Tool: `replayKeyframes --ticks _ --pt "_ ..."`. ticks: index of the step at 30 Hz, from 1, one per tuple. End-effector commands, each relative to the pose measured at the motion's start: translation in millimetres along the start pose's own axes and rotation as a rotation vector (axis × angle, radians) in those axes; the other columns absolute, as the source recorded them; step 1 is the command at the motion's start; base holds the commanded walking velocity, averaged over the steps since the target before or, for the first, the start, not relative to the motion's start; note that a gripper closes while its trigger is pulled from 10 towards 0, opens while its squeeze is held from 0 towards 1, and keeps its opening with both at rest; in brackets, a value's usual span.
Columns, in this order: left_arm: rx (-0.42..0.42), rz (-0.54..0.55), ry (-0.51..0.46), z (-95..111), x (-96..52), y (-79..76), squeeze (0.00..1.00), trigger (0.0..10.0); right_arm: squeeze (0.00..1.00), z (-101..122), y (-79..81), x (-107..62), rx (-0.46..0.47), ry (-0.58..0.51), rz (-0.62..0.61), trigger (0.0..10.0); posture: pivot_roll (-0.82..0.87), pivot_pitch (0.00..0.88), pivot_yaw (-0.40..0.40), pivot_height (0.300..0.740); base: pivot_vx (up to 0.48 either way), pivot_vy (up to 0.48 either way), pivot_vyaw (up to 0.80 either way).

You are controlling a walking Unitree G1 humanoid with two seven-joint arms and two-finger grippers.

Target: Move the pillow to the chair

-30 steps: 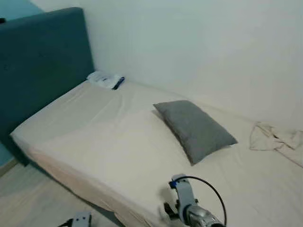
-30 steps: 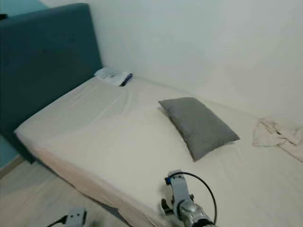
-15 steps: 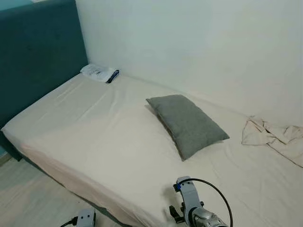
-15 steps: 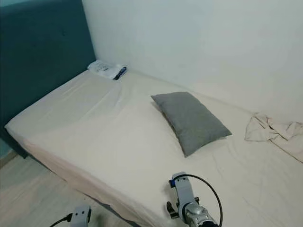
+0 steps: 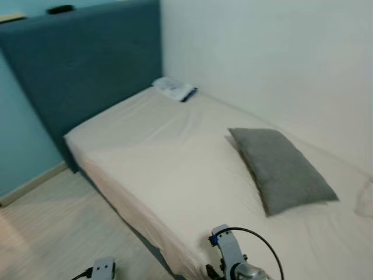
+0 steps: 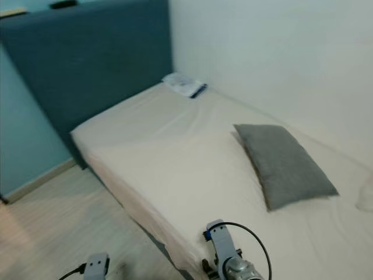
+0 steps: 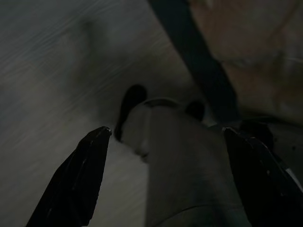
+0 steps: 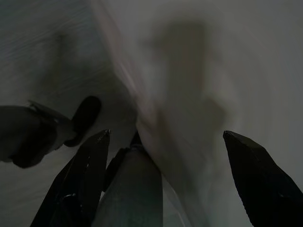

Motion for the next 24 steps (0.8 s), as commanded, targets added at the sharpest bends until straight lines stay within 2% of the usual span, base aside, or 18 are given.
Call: replayKeyframes --ticks 1,12,17,24 --pt "0.007 -0.005 0.03 -9.4 -1.7 -0.9 0.0 10.0 0.0 -6.0 -5.6 -1.0 0.018 0.009 -0.022 10.0 0.02 0.065 -0.068 0.74 0.0 0.0 0.0" --pt "0.022 -0.005 0.037 -10.3 -1.8 -1.0 0.0 10.0 0.0 -0.6 -6.1 -1.1 0.037 -0.009 -0.013 10.0 0.01 0.068 -0.061 0.74 0.0 0.0 0.0" --pt "0.03 -0.002 0.037 -9.9 -1.7 -0.7 0.0 10.0 0.0 -0.3 -1.4 -0.9 0.017 -0.012 0.014 10.0 0.01 0.064 -0.061 0.74 0.0 0.0 0.71" --pt "0.042 -0.007 0.04 -10.6 -1.7 -1.5 0.0 10.0 0.0 -2.0 -6.0 -1.3 0.011 -0.008 -0.011 10.0 0.01 0.063 -0.062 0.74 0.0 0.0 0.71"
Point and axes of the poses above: a point about 5 cm out from each wrist's last joint towards the gripper, its own x axis pointing out of the wrist towards the gripper, its own z axis along the axis of the wrist's last joint, y = z × x, the point moved 6 cm from there along x, pointing out of the wrist towards the gripper, and after that the axes turned 15 degrees about x, right-handed, at the moved point
